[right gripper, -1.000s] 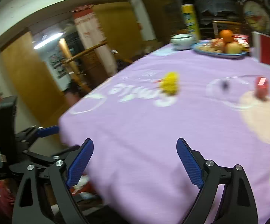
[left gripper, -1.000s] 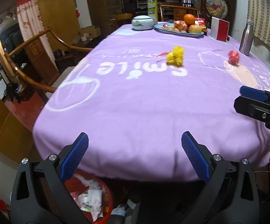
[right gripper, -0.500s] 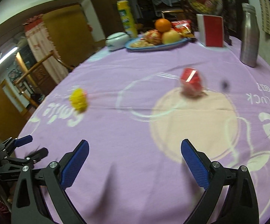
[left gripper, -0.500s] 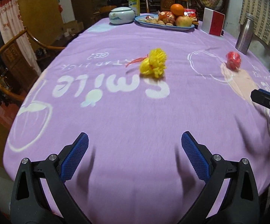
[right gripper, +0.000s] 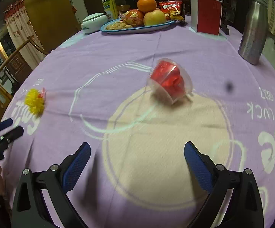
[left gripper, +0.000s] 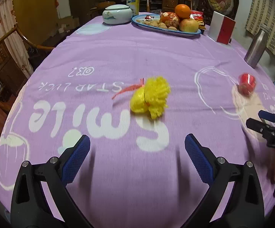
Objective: Collect trash
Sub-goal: 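Lower the left gripper onto the yellow mesh net while the right approaches the clear cup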
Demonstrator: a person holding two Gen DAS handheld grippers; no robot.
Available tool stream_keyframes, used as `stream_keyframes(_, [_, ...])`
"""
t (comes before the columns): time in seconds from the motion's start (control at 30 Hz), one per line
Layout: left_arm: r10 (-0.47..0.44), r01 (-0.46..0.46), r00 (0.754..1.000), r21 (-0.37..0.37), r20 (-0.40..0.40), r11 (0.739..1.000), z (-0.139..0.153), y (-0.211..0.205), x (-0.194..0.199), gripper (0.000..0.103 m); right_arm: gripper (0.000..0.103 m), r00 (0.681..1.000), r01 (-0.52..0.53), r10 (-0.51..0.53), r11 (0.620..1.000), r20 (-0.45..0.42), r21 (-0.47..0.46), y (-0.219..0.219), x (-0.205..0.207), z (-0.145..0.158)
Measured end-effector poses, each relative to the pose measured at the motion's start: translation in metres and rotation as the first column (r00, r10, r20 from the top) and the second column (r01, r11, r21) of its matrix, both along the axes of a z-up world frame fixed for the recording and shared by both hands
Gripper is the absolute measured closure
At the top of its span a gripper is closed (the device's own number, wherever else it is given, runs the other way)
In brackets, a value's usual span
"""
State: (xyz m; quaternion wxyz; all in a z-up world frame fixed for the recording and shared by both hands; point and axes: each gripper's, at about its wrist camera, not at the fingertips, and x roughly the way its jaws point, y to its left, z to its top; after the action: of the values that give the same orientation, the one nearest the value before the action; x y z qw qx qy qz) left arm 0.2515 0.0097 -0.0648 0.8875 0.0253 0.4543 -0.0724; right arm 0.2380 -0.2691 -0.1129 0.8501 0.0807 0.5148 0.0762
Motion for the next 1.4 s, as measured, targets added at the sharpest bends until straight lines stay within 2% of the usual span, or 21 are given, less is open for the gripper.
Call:
stream_keyframes(0.2, [0.005,-0.006,1.0,-0.014,-0.01,1.0,-0.001,-0.002,0.032,0.007,0.004,1.0,-0.006,0.006,1.0,-0.004,0.01,-0.001,0.004,-0.001])
stream_keyframes(0.27, [0.007,-0.007,1.0,-0.015,-0.012,1.0,-0.002,-0.004,0.04,0.007,0.004,1.0,-0.012,0.012,1.0,-0.011,-0.017,0.003,0.005,-0.002])
stream_keyframes(0.4, [-0.007,0.006,0.999,-0.029,-0.032,1.0,-0.009,-0.011,0.058,0.007,0.004,0.998,-0.052,0.049,0.99,-0.031,-0.129,0.018,0.007,-0.005])
stream_keyframes(0.43, [-0.012,0.011,0.999,-0.029,-0.037,1.0,-0.012,-0.012,0.061,0.007,0.004,0.998,-0.05,0.047,0.992,-0.031,-0.119,0.017,0.007,-0.006])
stream_keyframes(0.53, [-0.002,0.003,0.997,0.009,-0.077,1.0,-0.025,-0.014,0.069,0.007,0.004,0.998,-0.05,0.047,0.992,-0.031,-0.117,0.016,0.007,-0.005])
stream_keyframes(0.6, [-0.008,0.011,0.998,0.052,-0.055,0.999,-0.027,-0.017,0.065,0.006,0.004,0.998,-0.051,0.047,0.992,-0.031,-0.118,0.016,0.007,-0.005])
stream_keyframes(0.77, [-0.01,0.012,0.999,0.053,-0.046,0.999,-0.028,-0.016,0.066,0.005,0.004,0.998,-0.053,0.05,0.992,-0.027,-0.112,0.016,0.006,-0.004])
stream_keyframes(0.9, [-0.008,0.01,0.999,0.052,-0.037,0.999,-0.029,-0.016,0.067,0.005,0.005,0.999,-0.043,0.043,0.997,-0.012,-0.068,0.007,0.008,-0.003])
stream_keyframes(1.03, [-0.006,0.008,0.999,0.052,-0.032,0.999,-0.03,-0.016,0.068,0.005,0.005,0.999,0.038,-0.038,0.999,-0.006,-0.02,-0.013,0.011,-0.003])
stream_keyframes(1.13, [-0.006,0.008,0.999,0.052,-0.032,0.999,-0.03,-0.016,0.069,0.005,0.005,0.994,0.107,-0.106,0.991,-0.009,0.085,-0.035,0.018,-0.004])
stream_keyframes(1.3, [-0.006,0.008,0.999,0.052,-0.031,0.999,-0.03,-0.016,0.068,0.005,0.005,0.99,0.126,-0.114,0.981,-0.085,0.146,-0.049,0.054,-0.006])
stream_keyframes(1.4, [-0.006,0.008,1.0,0.052,-0.028,0.999,-0.03,-0.016,0.07,0.005,0.004,0.986,0.153,-0.138,0.97,-0.088,0.189,-0.05,0.07,-0.008])
